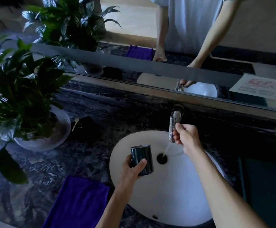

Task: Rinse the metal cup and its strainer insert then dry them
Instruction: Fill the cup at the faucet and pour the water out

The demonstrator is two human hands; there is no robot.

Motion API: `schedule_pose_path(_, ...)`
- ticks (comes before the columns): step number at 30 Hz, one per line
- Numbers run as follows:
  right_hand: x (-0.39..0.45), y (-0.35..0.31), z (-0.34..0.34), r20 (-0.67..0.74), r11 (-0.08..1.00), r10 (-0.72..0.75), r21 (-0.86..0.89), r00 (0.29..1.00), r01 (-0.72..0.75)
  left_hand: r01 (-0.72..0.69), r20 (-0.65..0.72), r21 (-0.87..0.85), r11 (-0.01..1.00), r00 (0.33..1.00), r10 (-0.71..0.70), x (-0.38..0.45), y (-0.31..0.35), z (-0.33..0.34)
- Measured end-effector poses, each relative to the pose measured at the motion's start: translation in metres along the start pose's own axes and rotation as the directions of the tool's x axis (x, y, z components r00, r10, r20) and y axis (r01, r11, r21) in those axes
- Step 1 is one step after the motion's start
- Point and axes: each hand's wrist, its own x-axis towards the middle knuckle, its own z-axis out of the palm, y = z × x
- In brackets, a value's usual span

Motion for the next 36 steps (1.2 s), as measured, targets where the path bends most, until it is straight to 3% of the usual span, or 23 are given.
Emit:
schedule_pose_path(5, 0.002, 0.012, -0.001, 0.004, 0.993, -0.018, -0.116, 1.000, 0.018, -0.041, 0.003, 0.029, 0.999, 0.999, 0.041, -0.002, 0.000, 0.001)
schedule_pose_path(16, 0.001, 0.024, 0.000, -0.013, 0.987, -0.044, -0.157, 0.999, 0.042, -0.097, -0.009, 0.079, 0.992, 0.995, 0.098, -0.008, -0.003, 0.002)
schedule_pose_path(21, -0.025, 0.037, 0.002, -0.072, 0.998, -0.019, -0.068, 0.997, 0.014, -0.140, -0.006, 0.102, 0.985, 0.990, 0.142, -0.010, -0.002, 0.001)
schedule_pose_path(25, -0.071, 0.054, 0.011, 0.152, 0.997, -0.022, -0.070, 0.988, 0.033, -0.149, -0.016, 0.078, 0.986, 0.988, 0.151, -0.012, -0.004, -0.001)
schedule_pose_path(29, -0.105, 0.065, 0.023, 0.572, 0.997, 0.054, 0.015, 0.819, -0.076, -0.201, -0.043, 0.140, 0.969, 0.977, 0.209, -0.019, -0.007, -0.005)
schedule_pose_path(32, -0.117, 0.073, 0.027, 0.609, 0.983, 0.090, 0.071, 0.788, -0.167, -0.234, -0.030, 0.280, 0.931, 0.967, 0.252, -0.033, -0.007, -0.017)
schedule_pose_path(36, -0.126, 0.083, 0.034, 0.597, 0.961, 0.071, 0.172, 0.799, -0.214, -0.215, 0.114, 0.292, 0.932, 0.975, 0.189, -0.051, -0.006, -0.047)
